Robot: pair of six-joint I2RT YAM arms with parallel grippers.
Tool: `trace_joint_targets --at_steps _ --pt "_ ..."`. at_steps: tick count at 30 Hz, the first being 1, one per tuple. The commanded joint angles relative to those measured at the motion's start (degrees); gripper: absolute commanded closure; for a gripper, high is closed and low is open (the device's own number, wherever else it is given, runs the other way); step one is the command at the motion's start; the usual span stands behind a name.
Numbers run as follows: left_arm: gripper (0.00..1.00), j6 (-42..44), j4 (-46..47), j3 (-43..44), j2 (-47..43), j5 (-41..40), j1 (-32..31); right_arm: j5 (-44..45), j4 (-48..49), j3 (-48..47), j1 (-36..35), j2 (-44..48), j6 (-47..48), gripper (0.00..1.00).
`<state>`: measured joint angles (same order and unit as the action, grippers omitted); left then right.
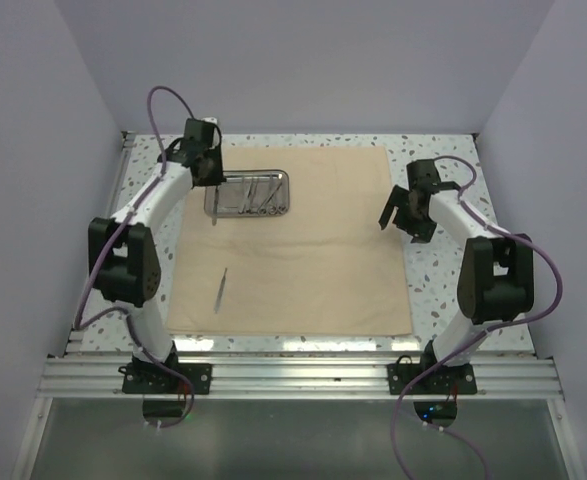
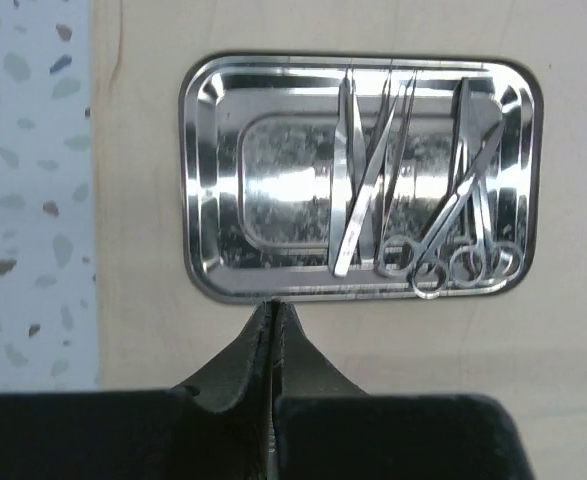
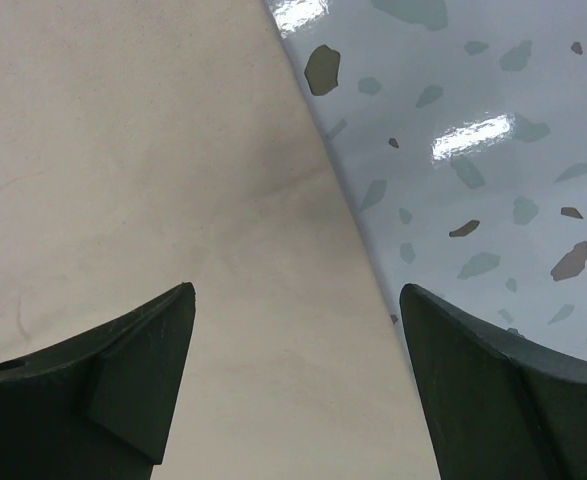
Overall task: Open and lay out the surgical kit
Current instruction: Place the medical item in the surgical kit, then pick up the medical item from the container.
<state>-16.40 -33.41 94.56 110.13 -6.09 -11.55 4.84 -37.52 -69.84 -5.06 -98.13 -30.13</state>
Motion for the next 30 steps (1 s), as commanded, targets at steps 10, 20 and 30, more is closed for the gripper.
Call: trace_joint_targets --at_steps 10,20,30 --pt "1.00 -5.91 10.99 -40.05 -24.16 3.98 -2.42 -2.29 1.83 3.84 -1.00 6.10 -1.07 0.13" --pt "0.78 -8.21 9.33 -42.27 -25.66 2.58 -4.80 -1.42 2.19 5.77 -1.53 7.95 -0.63 0.13" --pt "0.51 -4.52 7.30 -23.33 -13.74 -0.59 -4.62 0.87 1.31 4.72 -1.53 8.22 0.25 0.12"
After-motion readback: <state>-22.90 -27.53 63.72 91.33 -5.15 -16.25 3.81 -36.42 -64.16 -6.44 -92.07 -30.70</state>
